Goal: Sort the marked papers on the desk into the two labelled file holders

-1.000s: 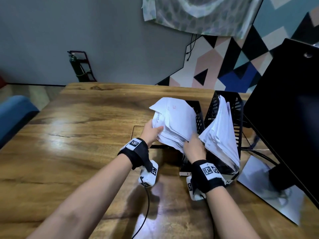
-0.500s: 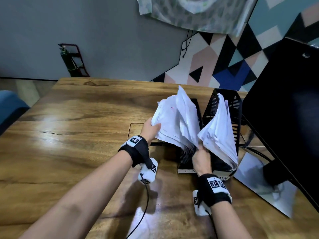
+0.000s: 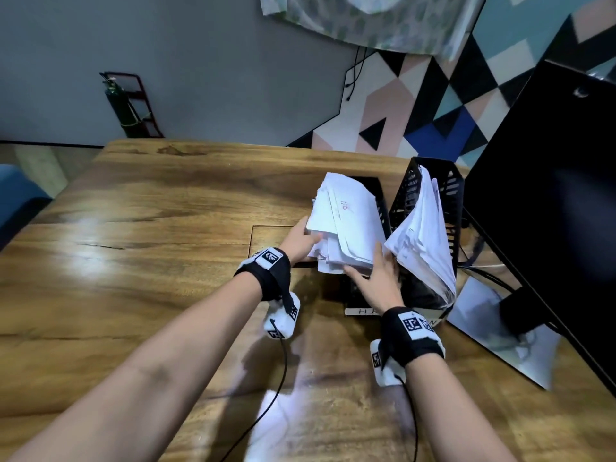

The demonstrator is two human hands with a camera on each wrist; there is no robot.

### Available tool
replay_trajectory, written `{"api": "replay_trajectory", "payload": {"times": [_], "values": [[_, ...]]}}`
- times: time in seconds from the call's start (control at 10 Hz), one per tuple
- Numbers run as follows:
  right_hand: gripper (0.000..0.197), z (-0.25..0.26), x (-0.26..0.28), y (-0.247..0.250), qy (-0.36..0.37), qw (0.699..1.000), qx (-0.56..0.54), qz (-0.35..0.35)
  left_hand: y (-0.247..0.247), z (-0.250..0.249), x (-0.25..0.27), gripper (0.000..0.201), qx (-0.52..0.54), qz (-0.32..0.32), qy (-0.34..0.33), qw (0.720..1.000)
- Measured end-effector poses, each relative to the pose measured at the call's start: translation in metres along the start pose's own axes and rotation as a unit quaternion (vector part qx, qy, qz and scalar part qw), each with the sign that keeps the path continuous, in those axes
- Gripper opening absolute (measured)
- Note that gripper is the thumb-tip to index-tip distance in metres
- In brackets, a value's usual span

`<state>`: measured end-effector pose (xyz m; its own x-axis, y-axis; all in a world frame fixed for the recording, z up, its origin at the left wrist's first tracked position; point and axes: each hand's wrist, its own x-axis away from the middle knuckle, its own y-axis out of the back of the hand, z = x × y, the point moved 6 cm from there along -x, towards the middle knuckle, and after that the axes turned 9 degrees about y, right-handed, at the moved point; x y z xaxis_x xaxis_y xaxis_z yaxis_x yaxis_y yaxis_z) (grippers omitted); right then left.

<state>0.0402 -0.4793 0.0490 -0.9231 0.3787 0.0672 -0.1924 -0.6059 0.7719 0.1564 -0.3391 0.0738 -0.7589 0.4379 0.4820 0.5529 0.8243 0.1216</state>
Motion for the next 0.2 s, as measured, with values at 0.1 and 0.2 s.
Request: {"api": "replay_trajectory", "payload": {"times": [0.1,0.2], "values": [[0.085,-0.011,0.020,-0.007,-0.029,0.996,0.034,-0.072,0.028,0.009,0.017,0.068,-0.067,-0.067,-0.013,0.995],[0.078,-0.023,0.050,-0.030,-0.055,0.990,0.050,-0.120,0.048,0.033,0.034,0.054,-0.102,-0.068,-0.010,0.992]]}}
